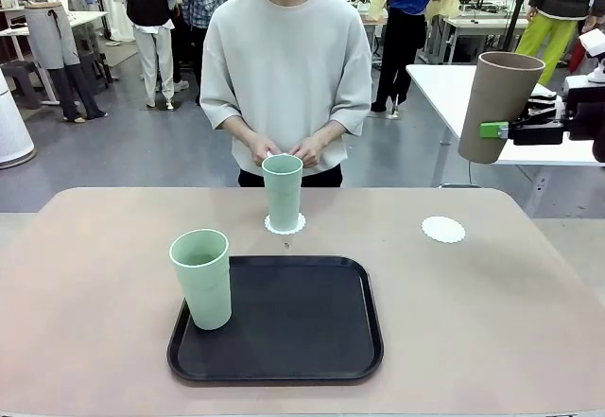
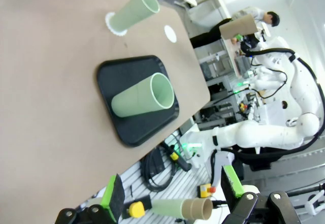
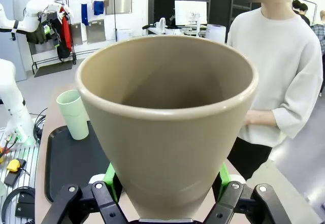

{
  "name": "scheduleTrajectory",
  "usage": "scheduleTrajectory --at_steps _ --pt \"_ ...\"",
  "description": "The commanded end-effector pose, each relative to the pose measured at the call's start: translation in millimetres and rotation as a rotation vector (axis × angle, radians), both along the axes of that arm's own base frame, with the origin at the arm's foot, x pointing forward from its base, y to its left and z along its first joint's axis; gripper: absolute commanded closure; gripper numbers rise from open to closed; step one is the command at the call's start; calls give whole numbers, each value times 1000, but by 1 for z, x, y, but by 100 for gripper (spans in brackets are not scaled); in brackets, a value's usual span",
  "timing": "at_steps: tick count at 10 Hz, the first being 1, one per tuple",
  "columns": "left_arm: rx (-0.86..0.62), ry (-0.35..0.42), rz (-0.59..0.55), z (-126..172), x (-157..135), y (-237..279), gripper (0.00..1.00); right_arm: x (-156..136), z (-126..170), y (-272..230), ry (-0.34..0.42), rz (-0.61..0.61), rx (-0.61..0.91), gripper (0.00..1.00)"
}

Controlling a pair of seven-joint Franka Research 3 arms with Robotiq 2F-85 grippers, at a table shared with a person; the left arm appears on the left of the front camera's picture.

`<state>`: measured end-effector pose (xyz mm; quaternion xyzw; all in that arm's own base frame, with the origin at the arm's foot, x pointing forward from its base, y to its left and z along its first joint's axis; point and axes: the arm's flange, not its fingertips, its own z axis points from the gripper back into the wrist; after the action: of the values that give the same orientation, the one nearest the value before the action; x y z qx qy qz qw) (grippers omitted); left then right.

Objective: Place coasters on the table and set cups on them.
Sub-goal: Take one Reusable plastic cup from the Flat Tray and place it on a coaster set by the human.

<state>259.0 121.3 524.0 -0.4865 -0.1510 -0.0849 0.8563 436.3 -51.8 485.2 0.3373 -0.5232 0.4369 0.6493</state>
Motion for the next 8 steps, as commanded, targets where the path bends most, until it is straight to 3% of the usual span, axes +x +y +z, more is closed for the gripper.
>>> scheduleTrajectory --at_steps 1,2,4,5,8 --pt "-11 -3 -5 2 -1 0 0 -1 3 1 -18 -9 18 18" --pt "-11 -3 -5 2 -1 0 0 0 0 0 0 0 0 18" --pt "-11 -3 -5 2 -1 0 0 58 -22 -28 59 167 -27 18" --pt "-11 -3 -5 2 -1 0 0 81 -37 -41 70 178 10 18" --pt "-11 -3 -5 2 -1 0 0 115 -91 -56 37 245 4 18"
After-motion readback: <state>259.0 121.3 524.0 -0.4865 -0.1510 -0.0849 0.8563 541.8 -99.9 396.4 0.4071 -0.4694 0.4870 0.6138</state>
